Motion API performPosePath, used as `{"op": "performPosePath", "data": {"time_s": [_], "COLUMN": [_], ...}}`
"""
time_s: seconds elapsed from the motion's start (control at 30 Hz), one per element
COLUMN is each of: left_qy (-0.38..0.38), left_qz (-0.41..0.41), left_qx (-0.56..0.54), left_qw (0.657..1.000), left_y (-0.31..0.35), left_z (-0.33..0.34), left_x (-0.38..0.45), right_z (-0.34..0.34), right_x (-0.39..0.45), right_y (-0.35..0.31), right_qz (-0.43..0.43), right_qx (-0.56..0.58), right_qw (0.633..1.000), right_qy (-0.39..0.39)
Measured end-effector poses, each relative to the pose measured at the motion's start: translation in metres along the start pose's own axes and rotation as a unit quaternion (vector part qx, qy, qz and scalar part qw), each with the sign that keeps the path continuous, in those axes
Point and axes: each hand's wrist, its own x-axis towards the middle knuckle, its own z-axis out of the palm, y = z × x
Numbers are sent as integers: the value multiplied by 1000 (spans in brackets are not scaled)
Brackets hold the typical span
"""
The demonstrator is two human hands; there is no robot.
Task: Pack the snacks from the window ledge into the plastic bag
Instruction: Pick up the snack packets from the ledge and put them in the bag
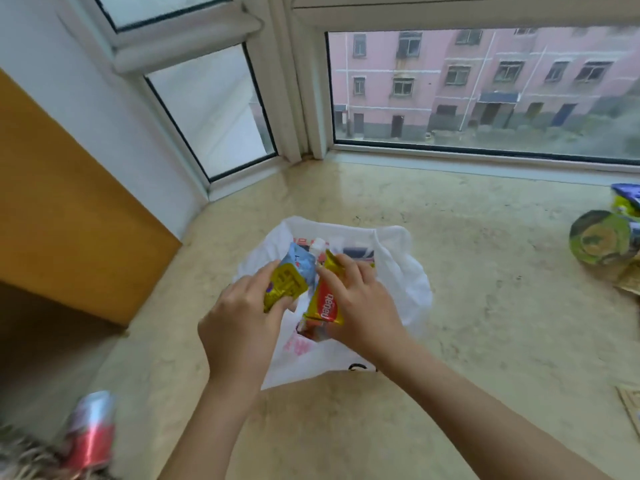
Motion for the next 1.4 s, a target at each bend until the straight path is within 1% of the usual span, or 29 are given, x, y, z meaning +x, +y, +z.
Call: {"op": "performPosePath", "data": {"time_s": [0.1,0.13,0.27,0.33,0.47,0.6,0.63,0.7,0.77,0.8,0.87,0.97,1.03,1.07,1.17,1.3,1.4], "left_qy": [-3,-2,-36,-63,-141,-223,-243,-274,-266,-250,-183,-72,-18,-6,-13,-13,-32], "left_qz": [6,9,3,-10,-37,-46,-36,33,131,169,201,208,217,219,225,280,320], "left_qx": [-10,-16,-47,-67,-101,-146,-134,-51,49,75,93,51,11,-8,-62,-112,-130], "left_qw": [1000,1000,998,996,984,963,960,960,954,951,958,974,976,976,972,953,938], "left_y": [-6,-5,12,24,50,69,71,73,74,74,73,80,90,97,123,164,200], "left_z": [14,17,29,39,68,107,115,129,137,140,145,144,135,128,110,102,109], "left_x": [8,9,11,11,15,15,16,13,5,0,-11,-23,-29,-32,-40,-54,-67], "right_z": [21,24,21,12,-5,-10,-10,-10,-10,-10,-12,-18,-25,-28,-38,-53,-64], "right_x": [6,5,-4,-10,-26,-40,-44,-49,-53,-55,-59,-68,-76,-82,-103,-138,-172], "right_y": [13,18,34,44,66,82,85,87,90,91,93,94,95,97,107,127,149], "right_qz": [23,30,38,40,58,79,82,83,83,84,86,85,87,89,107,154,186], "right_qx": [-32,-46,-133,-175,-230,-246,-246,-246,-241,-236,-225,-214,-208,-205,-198,-191,-192], "right_qw": [996,995,987,982,971,965,965,965,966,967,970,973,974,975,974,969,963], "right_qy": [-76,-84,-78,-56,-25,-36,-40,-47,-48,-45,-39,-20,0,11,36,42,40]}}
